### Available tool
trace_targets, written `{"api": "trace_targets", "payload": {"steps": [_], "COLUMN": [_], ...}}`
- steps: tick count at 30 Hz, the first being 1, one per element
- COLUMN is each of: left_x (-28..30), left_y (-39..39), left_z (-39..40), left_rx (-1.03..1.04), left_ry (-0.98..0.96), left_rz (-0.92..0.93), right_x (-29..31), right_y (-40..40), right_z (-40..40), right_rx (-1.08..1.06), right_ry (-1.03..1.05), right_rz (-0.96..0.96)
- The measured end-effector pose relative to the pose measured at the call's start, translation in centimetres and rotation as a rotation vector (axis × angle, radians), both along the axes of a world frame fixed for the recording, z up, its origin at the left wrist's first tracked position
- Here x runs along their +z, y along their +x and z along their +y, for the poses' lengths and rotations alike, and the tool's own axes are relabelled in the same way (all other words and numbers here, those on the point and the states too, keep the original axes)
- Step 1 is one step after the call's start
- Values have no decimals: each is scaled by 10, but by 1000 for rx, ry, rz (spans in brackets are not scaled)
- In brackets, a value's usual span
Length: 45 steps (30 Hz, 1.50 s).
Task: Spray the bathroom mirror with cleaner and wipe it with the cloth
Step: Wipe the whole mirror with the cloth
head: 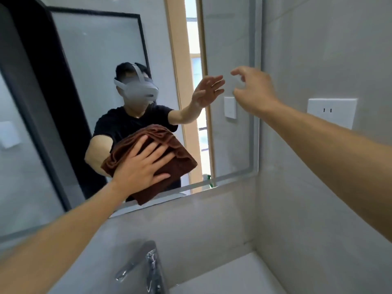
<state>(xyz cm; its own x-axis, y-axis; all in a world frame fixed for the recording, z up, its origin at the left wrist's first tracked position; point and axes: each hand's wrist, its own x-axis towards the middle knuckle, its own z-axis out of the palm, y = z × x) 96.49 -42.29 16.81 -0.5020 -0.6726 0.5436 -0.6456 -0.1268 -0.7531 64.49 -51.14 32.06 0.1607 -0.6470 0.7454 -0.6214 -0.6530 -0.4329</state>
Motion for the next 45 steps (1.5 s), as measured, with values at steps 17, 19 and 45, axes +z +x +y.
{"api": "trace_targets", "payload": {"steps": [17, 19, 45], "left_x": [28, -30, 21], "left_y": [-69, -61, -116], "left_z": [-57, -42, -83], "left_rx": [16, 14, -57], "left_ry": [-228, 4, 32], "left_rz": [213, 115, 183], "right_x": [8, -1, 40], "right_y": [31, 37, 2], "right_z": [-14, -14, -2], "right_rx": [92, 94, 36], "right_ry": [-167, -161, -230], "right_rz": [-85, -87, 43]}}
